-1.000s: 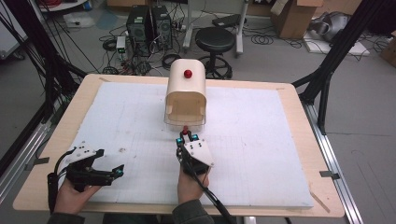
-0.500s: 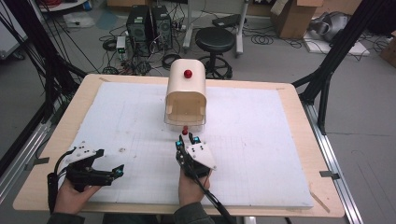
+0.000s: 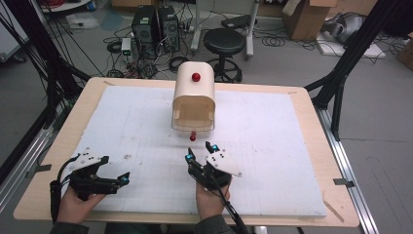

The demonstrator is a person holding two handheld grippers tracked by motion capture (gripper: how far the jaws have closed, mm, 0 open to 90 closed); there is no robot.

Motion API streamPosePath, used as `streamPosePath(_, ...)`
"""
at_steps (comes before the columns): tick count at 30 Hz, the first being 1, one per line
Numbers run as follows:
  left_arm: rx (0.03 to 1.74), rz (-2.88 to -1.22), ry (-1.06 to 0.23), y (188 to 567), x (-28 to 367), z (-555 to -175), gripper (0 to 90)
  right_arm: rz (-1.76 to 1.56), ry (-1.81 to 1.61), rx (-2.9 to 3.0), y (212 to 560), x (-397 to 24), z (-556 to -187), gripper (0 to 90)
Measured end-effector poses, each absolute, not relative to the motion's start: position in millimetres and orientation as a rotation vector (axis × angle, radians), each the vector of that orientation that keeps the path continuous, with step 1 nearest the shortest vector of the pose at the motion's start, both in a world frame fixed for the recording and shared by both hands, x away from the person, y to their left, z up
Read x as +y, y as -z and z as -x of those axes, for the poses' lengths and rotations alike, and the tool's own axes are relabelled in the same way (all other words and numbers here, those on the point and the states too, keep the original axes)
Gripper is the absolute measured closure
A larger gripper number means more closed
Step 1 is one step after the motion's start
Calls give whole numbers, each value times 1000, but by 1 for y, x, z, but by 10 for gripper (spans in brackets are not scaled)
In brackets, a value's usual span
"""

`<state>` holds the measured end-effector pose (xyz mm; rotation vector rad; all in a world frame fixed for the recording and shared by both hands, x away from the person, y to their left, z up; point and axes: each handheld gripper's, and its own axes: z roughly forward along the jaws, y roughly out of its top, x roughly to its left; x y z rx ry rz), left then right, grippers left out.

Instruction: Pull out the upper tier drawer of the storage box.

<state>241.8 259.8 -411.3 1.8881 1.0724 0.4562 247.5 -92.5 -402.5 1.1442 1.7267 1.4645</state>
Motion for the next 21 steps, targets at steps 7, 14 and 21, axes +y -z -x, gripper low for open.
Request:
streamPosePath(7, 1077, -1890, -466, 412, 261, -241, 17, -1144, -1476, 1809, 403, -107, -252, 302)
streamPosePath(14, 1073, -1893, -463, 412, 261, -242, 17, -1166, -1479, 1880, 407, -125, -255, 256)
streamPosePath(21, 1065, -1899, -457, 413, 260, -241, 17, -1153, -1466, 1922, 407, -145, -256, 232)
